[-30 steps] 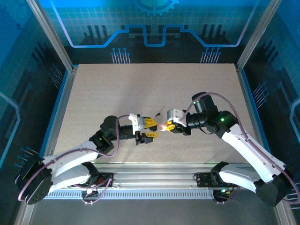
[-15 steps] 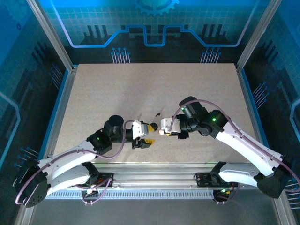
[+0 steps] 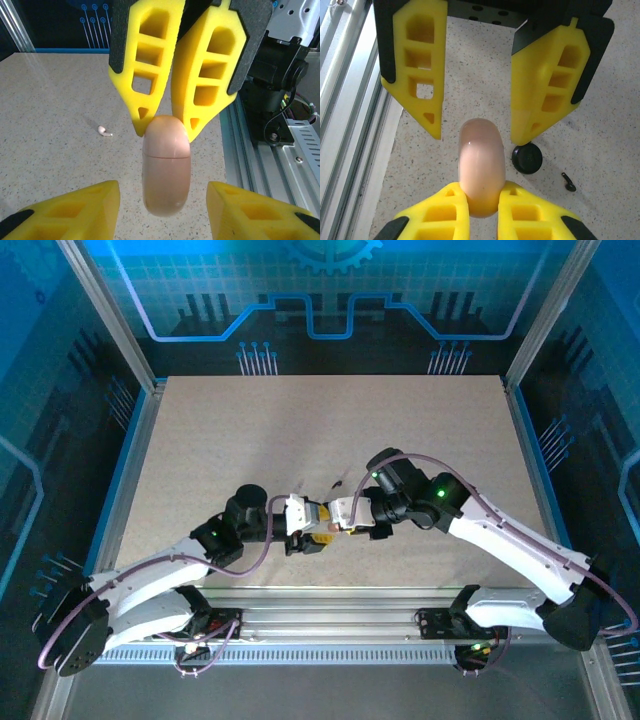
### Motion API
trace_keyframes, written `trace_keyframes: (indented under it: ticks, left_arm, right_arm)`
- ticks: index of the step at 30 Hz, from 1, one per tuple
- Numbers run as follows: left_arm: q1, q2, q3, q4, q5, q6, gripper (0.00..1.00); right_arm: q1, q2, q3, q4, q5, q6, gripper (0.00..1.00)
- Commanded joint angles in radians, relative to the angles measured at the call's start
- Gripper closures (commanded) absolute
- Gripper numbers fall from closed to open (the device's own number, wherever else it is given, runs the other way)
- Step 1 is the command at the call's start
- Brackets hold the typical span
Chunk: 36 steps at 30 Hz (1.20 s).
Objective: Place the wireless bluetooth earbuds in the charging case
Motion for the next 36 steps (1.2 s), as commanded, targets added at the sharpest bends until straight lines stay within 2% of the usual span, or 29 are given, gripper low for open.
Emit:
trace_keyframes:
  ticks: [1,14,23,32,34,36]
  left_arm:
    - [-0.009,0.009,0.002,0.033,0.013,-0.012,0.51]
    - [-0.009,0.026,0.001,0.047,0.024,-0.020,0.56]
    - [-0.009,0.025,0.003,0.057,0.030,-0.037,0.65]
    - [-0.008,0.022,0.015,0.048,0.032,-0.050,0.79]
    - [-0.008,0.022,0.017,0.048,0.035,-0.056,0.81]
    - [-0.009,0.022,0.018,0.048,0.036,-0.060,0.82]
  right_arm:
    - [0.013,0.010,0.032,0.019,-0.036,0.000,0.86]
    - [0.014,0.012,0.026,0.049,-0.073,0.011,0.86]
    - [0.016,0.009,0.020,0.047,-0.078,0.011,0.86]
    - [0.015,-0.001,0.005,0.060,-0.070,0.015,0.86]
    - [0.014,-0.005,-0.003,0.071,-0.067,0.023,0.81]
    - [0.015,-0.016,-0.019,0.096,-0.063,0.043,0.70]
